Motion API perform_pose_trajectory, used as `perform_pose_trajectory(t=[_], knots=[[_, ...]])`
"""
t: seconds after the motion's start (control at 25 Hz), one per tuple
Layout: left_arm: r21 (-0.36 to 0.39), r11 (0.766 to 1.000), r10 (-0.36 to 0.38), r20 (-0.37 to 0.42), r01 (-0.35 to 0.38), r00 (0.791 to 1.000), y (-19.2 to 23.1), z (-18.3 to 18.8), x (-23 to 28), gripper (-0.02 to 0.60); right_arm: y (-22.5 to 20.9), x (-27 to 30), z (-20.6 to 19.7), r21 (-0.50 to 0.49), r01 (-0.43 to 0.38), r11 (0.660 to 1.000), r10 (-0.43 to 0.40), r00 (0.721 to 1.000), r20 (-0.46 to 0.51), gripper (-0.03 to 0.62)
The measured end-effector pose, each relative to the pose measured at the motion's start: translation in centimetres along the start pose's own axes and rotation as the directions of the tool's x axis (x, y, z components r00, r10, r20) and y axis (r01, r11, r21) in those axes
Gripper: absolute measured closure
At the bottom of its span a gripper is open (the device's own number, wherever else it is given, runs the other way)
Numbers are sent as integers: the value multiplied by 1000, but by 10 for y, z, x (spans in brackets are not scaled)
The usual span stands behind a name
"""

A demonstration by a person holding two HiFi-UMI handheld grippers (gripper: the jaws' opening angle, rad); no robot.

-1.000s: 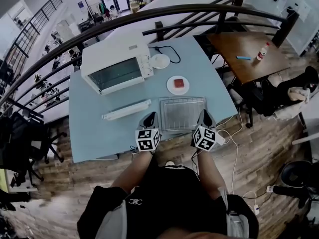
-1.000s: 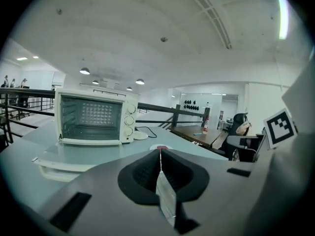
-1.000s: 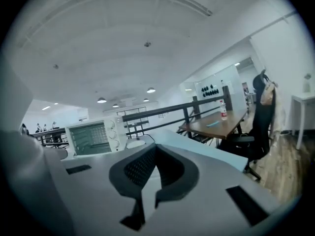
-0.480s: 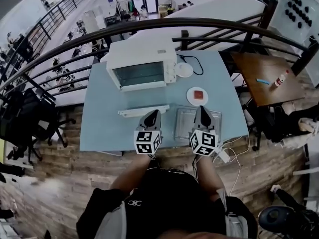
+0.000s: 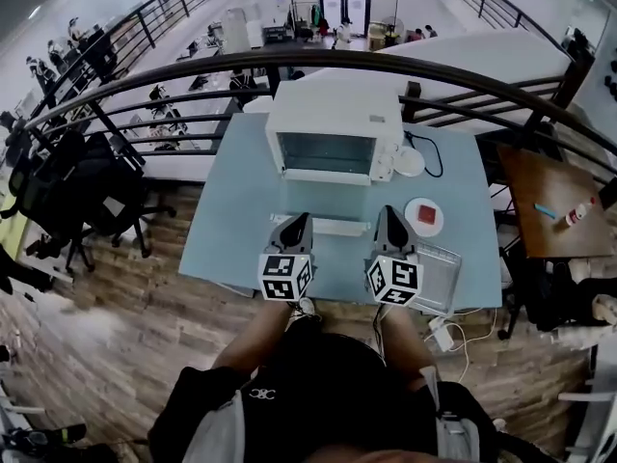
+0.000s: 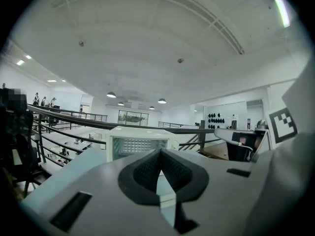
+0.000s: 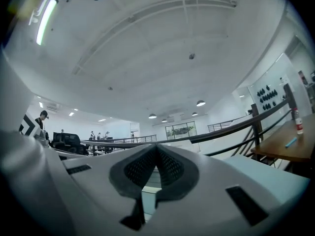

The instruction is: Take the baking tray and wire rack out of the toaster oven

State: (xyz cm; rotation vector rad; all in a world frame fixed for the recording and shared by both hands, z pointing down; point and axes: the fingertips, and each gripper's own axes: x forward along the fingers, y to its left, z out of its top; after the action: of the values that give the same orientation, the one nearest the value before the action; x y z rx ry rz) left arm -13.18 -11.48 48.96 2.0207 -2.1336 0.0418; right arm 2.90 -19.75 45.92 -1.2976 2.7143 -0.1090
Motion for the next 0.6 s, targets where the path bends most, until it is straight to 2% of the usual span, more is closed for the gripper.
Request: perform_pose_trajectory(t=[0.36,0.6], knots=[[-31,998,50,19,-49,999,49,15,3,567,44,44,-1,-5,-82,997,82,997,-4,592],[2,998,59,38,-59,998,66,25,10,568,56,63,-4,-1,-99,995,99,995,-1,592]])
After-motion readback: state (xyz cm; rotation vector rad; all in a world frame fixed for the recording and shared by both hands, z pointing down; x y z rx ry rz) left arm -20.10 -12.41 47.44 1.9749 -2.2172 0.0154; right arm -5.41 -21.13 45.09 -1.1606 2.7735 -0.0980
